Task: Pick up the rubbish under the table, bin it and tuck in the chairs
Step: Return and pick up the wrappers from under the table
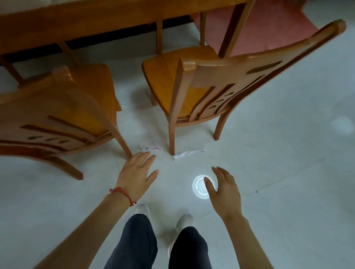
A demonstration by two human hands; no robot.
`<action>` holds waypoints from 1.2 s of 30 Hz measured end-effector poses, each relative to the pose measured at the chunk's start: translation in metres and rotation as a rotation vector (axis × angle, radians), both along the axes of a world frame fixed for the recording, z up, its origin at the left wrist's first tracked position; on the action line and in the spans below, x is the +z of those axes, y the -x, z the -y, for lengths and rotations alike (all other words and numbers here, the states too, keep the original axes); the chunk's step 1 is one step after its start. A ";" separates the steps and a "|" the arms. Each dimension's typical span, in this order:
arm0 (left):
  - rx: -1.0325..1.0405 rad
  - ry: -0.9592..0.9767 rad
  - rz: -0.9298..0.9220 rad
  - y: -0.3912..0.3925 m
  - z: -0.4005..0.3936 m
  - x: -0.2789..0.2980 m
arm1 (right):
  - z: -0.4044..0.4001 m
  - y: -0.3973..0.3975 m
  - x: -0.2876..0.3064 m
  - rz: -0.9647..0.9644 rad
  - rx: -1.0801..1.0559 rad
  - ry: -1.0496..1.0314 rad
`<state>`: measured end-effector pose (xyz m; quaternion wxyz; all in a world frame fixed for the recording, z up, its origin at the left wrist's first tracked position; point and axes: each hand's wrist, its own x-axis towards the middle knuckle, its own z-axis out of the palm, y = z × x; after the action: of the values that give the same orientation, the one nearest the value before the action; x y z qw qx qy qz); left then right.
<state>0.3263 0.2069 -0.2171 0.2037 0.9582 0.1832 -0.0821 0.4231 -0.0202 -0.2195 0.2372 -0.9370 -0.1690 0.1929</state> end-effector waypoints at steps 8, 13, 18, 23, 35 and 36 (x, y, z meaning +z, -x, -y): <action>-0.055 -0.026 0.096 -0.046 -0.036 -0.145 | -0.027 -0.045 -0.152 0.013 0.017 0.005; -0.025 0.033 0.112 -0.070 -0.058 -0.252 | -0.039 -0.079 -0.256 0.051 0.040 0.000; -0.050 0.022 0.056 -0.095 -0.081 -0.368 | -0.049 -0.109 -0.365 0.080 0.069 -0.004; 0.000 0.017 0.104 -0.112 -0.094 -0.457 | -0.055 -0.135 -0.458 0.106 0.092 0.013; 0.154 0.034 0.127 -0.147 -0.143 -0.590 | -0.084 -0.190 -0.585 0.173 0.126 -0.039; 0.166 0.036 0.136 -0.151 -0.147 -0.596 | -0.087 -0.194 -0.591 0.175 0.121 -0.047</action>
<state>0.4770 0.3539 -0.8127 0.2387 0.9393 0.2464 -0.0028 0.6167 0.0666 -0.8109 0.2312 -0.9325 -0.2500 0.1202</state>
